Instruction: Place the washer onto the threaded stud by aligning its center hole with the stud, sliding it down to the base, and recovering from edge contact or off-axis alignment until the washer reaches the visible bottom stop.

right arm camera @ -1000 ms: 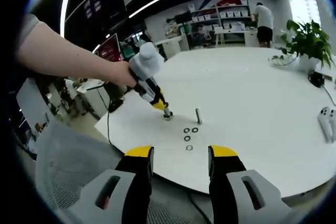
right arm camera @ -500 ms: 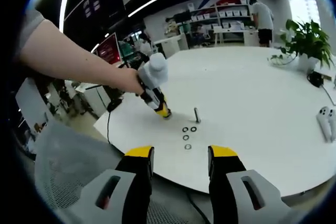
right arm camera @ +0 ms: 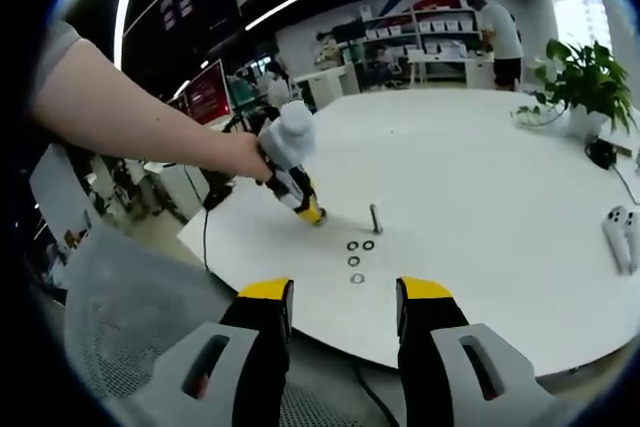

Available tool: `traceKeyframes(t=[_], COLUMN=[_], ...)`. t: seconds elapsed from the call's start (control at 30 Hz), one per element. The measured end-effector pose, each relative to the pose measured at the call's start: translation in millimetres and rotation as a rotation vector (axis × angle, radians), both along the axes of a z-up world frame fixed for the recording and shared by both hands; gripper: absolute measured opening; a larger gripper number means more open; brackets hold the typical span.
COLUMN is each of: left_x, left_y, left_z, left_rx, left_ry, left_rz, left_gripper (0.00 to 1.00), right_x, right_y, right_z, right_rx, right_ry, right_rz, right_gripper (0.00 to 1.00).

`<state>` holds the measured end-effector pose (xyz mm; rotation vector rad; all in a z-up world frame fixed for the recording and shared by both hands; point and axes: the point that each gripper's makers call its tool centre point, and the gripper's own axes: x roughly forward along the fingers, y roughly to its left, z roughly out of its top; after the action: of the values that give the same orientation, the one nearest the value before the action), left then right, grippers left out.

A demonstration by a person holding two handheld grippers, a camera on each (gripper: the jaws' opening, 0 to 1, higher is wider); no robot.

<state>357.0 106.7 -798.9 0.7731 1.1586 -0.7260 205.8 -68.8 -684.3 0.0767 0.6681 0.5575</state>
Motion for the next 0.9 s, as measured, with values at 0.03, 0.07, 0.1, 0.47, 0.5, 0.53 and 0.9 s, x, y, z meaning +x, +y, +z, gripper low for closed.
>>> traceKeyframes(t=[0.03, 0.07, 0.1, 0.47, 0.5, 0.53, 0.9], left_x=[0.9, 3.9, 4.5, -12.7, -19.3, -23.0, -72.5], left_y=[2.2, 6.4, 7.5, 42.1, 45.0, 46.2, 63.1], left_z=[2.6, 7.3, 9.2, 47.9, 51.0, 52.7, 78.2], left_rx=[-0.002, -0.007, -0.013, -0.185, -0.195, -0.202, -0.334], left_ry=[-0.014, -0.042, -0.049, -0.133, -0.135, -0.138, -0.164], left_rz=[0.004, 0.015, 0.025, 0.294, 0.305, 0.313, 0.441], left_gripper=[0.26, 0.26, 0.26, 0.28, 0.28, 0.29, 0.36], right_x=[-0.1, 0.0, 0.1, -1.7, -2.5, -3.0, -5.7], right_y=[0.0, 0.0, 0.2, 2.2, 2.6, 3.2, 6.9], right_z=[-0.1, 0.0, 0.0, -0.8, -1.4, -1.7, -2.1], right_rx=[-0.001, -0.001, 0.000, -0.003, -0.003, -0.003, 0.001], right_ry=[0.000, -0.001, -0.001, 0.003, 0.007, 0.008, 0.010], right_rz=[0.001, 0.001, 0.001, 0.020, 0.023, 0.026, 0.054], right_gripper=[0.43, 0.43, 0.43, 0.43, 0.43, 0.43, 0.42])
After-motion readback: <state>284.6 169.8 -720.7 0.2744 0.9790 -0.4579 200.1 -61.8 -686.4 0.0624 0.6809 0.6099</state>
